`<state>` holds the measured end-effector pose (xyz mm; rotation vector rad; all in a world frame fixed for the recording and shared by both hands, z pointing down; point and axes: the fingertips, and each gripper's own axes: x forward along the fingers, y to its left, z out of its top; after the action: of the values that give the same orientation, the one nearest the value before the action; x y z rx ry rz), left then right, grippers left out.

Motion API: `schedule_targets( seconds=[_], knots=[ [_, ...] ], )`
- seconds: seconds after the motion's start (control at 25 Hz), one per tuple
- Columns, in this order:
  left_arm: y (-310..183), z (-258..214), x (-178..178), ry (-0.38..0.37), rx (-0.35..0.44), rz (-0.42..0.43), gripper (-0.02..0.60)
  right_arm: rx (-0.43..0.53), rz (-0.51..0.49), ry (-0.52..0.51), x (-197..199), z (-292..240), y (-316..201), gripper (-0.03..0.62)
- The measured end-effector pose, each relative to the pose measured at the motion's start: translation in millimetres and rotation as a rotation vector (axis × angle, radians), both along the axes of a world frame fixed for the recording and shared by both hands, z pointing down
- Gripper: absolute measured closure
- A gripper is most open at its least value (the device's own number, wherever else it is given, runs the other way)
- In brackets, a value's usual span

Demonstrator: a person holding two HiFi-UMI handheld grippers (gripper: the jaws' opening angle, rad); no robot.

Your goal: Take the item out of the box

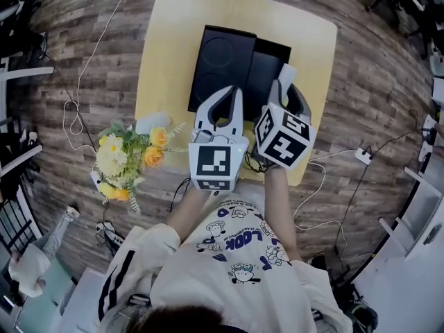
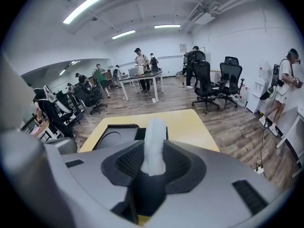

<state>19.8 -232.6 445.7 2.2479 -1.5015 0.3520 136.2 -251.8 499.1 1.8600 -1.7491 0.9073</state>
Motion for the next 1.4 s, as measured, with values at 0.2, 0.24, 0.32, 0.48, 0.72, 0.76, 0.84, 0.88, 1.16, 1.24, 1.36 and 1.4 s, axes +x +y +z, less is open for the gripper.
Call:
schedule_targets(
  seconds=[0.2,0.24,0.32,0.48,0.72,0.76,0.84,0.88,1.16,1.24,1.36,1.4],
  knots=[
    [8,-16,3,0.001,0.037,0.001,0.568,0.076,-0.029,0.006,-1,-26,6,0.453],
    [10,-19,3,-0.001,0.045,0.002,0.568,0.09,-0.036,0.009,-2,-31,9,0.453],
    [14,-27,3,-0.001,0.061,0.002,0.568,0.114,-0.046,0.01,-4,-41,14,0.453],
    [21,-43,-1,0.009,0.092,-0.005,0.568,0.159,-0.062,0.004,-9,-59,24,0.453],
    [30,-63,-2,0.007,0.143,-0.007,0.568,0.233,-0.077,0.001,-12,-82,39,0.453],
    [32,-65,-2,0.007,0.151,-0.008,0.568,0.244,-0.079,0.0,-12,-85,41,0.453],
    [34,-71,-2,0.009,0.168,-0.011,0.568,0.267,-0.085,-0.001,-13,-91,44,0.453],
    [34,-74,-2,0.01,0.176,-0.012,0.568,0.277,-0.089,-0.001,-14,-94,45,0.453],
    [40,-95,-1,0.013,0.23,-0.02,0.568,0.342,-0.117,0.011,-16,-114,56,0.453],
    [44,-100,-1,0.013,0.241,-0.02,0.568,0.364,-0.122,0.012,-16,-121,61,0.453],
    [47,-106,0,0.01,0.258,-0.021,0.568,0.405,-0.136,0.009,-18,-130,65,0.453],
    [48,-108,0,0.009,0.264,-0.022,0.568,0.419,-0.144,0.006,-19,-132,66,0.453]
  ],
)
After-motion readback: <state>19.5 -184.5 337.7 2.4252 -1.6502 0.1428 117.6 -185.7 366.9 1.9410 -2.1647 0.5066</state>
